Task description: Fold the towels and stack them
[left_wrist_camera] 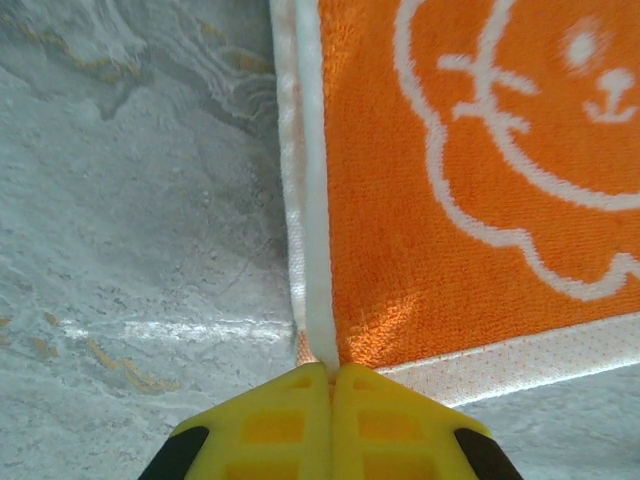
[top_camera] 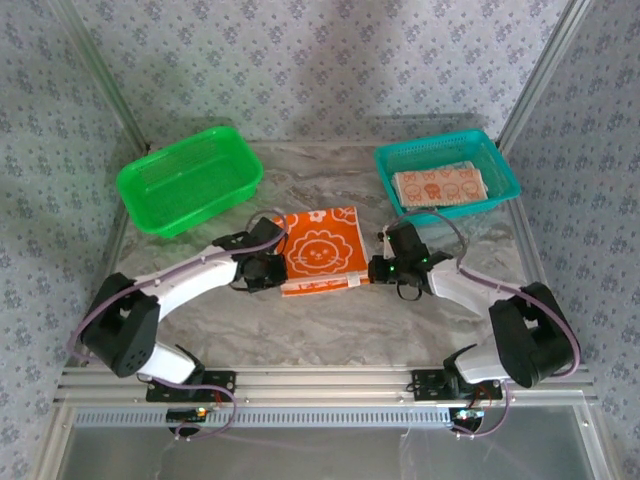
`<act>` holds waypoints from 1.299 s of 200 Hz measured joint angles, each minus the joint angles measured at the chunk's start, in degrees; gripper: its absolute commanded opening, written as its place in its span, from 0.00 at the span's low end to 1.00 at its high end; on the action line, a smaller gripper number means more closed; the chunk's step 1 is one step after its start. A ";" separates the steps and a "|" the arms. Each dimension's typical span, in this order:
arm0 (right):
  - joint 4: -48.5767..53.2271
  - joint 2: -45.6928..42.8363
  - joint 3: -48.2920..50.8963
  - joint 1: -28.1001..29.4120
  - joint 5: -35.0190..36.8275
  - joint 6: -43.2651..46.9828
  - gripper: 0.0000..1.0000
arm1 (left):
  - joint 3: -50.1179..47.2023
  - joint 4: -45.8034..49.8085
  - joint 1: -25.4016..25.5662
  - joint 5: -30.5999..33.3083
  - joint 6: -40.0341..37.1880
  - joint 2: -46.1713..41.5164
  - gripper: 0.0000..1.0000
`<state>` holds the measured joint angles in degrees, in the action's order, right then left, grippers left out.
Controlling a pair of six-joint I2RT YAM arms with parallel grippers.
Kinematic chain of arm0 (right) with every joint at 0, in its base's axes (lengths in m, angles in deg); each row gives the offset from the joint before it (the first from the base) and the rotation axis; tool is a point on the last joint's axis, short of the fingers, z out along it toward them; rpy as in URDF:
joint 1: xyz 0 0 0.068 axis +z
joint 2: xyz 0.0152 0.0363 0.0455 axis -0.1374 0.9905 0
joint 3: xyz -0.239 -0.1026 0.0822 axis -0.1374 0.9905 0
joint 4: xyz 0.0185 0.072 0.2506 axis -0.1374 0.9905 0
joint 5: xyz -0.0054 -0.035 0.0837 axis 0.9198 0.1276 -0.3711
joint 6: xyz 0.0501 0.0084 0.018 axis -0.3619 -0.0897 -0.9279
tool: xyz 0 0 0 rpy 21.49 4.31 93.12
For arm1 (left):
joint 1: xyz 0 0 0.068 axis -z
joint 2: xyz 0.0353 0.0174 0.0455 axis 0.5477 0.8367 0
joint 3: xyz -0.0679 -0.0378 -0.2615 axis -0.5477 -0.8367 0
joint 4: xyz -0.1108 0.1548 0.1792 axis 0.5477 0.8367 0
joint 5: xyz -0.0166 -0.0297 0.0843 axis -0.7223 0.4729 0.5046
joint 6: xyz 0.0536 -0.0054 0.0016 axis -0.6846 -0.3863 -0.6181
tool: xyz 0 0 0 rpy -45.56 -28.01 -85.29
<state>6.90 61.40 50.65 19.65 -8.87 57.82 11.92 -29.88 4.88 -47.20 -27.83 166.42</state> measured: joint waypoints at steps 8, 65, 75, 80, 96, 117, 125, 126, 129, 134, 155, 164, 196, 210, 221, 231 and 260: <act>-0.04 0.59 0.11 0.20 0.04 -0.02 0.00 | -0.24 -0.26 0.31 0.04 0.20 0.98 0.00; -1.51 2.64 0.70 0.74 0.79 -0.02 0.00 | -0.48 -1.62 1.05 0.85 0.37 4.48 0.00; -1.57 2.89 0.74 0.74 0.85 -0.02 0.00 | -0.48 -1.75 1.09 0.85 0.37 4.94 0.00; -1.66 3.04 0.79 0.79 0.85 -0.02 0.00 | -0.48 -1.77 1.20 0.85 0.37 5.11 0.00; -1.90 3.32 0.96 0.90 0.92 -0.02 0.00 | -0.50 -1.86 1.38 0.85 0.37 5.51 0.00; -1.95 3.39 1.05 0.90 1.07 -0.02 0.00 | -0.50 -1.92 1.44 0.85 0.37 5.75 0.00; -1.99 3.39 1.05 0.90 1.07 -0.02 0.00 | -0.50 -1.97 1.46 0.85 0.37 5.86 0.00; -1.99 3.39 1.05 0.90 1.09 -0.02 0.00 | -0.50 -1.95 1.46 0.85 0.37 5.86 0.00; -1.99 3.39 1.05 0.90 1.09 -0.02 0.00 | -0.50 -1.99 1.46 0.85 0.35 5.88 0.00; -2.01 3.43 1.05 0.90 1.09 -0.02 0.00 | -0.50 -2.01 1.46 0.85 0.37 5.92 0.00; -2.27 3.98 1.05 0.90 1.11 0.00 0.00 | -0.50 -2.10 1.46 0.85 0.35 5.97 0.00; -2.47 4.28 1.05 0.90 1.11 0.00 0.00 | -0.50 -2.10 1.46 0.85 0.35 6.01 0.00; -2.62 4.48 1.05 0.90 1.25 0.02 0.14 | -0.50 -2.10 1.86 0.85 0.35 6.27 0.10; -2.58 4.50 1.05 0.94 1.25 0.04 0.23 | -0.50 -2.03 2.05 0.87 0.44 6.27 0.32; -2.49 4.48 1.01 1.01 1.29 0.35 0.31 | -0.50 -1.77 2.05 1.01 -0.15 6.27 0.37; -2.08 4.39 0.83 1.01 1.44 0.44 0.31 | -0.48 -1.20 2.05 1.09 -0.22 6.27 0.41; 1.62 2.86 -0.20 1.01 2.84 1.55 0.39 | 0.85 1.84 2.03 2.45 -1.75 6.19 0.53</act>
<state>8.52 64.27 50.45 20.66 -6.03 59.37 12.77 -28.04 6.91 -44.75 -29.57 172.60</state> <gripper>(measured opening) 0.361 0.524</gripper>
